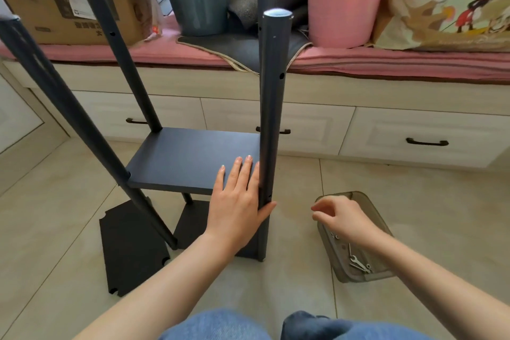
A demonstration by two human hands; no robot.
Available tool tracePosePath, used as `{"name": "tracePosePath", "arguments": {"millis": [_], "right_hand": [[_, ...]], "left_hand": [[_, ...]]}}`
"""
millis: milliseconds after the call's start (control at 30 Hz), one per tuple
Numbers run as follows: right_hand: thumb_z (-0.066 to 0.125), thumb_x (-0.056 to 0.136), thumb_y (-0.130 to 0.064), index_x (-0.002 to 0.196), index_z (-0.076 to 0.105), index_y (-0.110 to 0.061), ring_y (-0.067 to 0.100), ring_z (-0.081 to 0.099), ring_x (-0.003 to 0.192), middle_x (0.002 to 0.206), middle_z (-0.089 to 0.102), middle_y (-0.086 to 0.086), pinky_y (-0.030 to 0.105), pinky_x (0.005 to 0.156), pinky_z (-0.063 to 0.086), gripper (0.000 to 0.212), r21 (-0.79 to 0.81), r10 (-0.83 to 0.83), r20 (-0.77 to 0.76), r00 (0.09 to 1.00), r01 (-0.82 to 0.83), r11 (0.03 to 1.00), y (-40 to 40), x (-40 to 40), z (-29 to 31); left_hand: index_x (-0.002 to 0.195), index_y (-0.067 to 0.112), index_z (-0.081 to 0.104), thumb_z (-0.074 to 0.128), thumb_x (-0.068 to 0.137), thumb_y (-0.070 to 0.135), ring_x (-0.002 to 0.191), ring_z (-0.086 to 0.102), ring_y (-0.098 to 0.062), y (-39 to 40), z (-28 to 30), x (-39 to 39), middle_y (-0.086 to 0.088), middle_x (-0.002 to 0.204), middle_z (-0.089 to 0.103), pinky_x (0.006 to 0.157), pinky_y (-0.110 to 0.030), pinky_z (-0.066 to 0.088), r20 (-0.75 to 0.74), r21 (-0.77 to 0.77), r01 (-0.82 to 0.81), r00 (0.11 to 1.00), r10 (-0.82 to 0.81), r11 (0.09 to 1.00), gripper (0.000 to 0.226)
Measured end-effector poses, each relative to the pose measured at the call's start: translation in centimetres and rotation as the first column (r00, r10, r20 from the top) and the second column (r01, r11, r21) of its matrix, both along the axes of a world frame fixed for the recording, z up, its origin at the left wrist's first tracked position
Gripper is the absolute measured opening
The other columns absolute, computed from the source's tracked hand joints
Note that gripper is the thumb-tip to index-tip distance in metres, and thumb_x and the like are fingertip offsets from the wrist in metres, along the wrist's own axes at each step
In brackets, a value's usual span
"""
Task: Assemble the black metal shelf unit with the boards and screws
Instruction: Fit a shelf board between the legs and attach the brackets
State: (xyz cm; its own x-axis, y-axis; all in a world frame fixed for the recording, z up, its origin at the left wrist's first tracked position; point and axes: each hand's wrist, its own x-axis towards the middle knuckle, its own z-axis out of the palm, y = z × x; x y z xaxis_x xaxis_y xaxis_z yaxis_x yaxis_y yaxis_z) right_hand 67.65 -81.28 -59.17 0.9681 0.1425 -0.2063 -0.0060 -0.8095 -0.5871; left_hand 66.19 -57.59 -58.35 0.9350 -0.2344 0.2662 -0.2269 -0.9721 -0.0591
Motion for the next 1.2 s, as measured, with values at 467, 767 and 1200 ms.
{"name": "tracePosePath", "arguments": {"millis": [467,767,1200], "right_hand": [[0.047,0.093,-0.004,0.139,0.037,-0.005,0.036,0.057,0.118,0.129,0.057,0.019,0.042,0.097,0.048,0.047,-0.265,-0.171,-0.286,0.943,0.094,0.96,-2.4,-2.5,-11.7],[0.059,0.091,-0.012,0.135,0.043,-0.01,0.029,0.058,0.118,0.128,0.057,0.014,0.04,0.099,0.049,0.047,-0.094,-0.037,-0.316,0.948,0.008,0.996,2.7,-3.8,-12.2],[0.064,0.093,-0.012,0.127,0.058,-0.012,0.019,0.063,0.108,0.122,0.065,0.007,0.029,0.093,0.054,0.034,-0.005,-0.015,-0.284,0.959,0.014,1.0,3.0,-0.9,-13.7]], "left_hand": [[0.16,0.014,0.021,0.018,0.094,0.07,0.156,0.006,-0.024,0.1,0.1,0.4,-0.005,0.167,0.016,0.126,-0.047,0.008,-0.07,0.066,-0.014,0.997,0.019,0.998,0.086],[0.159,0.015,0.026,0.024,0.095,0.069,0.155,0.009,-0.024,0.0,0.2,0.3,-0.005,0.166,0.02,0.126,-0.047,0.01,-0.069,0.043,-0.022,0.997,0.025,0.999,0.084],[0.156,0.013,0.034,0.035,0.095,0.067,0.154,0.019,-0.027,0.0,0.1,0.1,-0.007,0.163,0.03,0.125,-0.049,0.015,-0.04,-0.003,-0.022,0.999,0.022,1.0,0.081]]}}
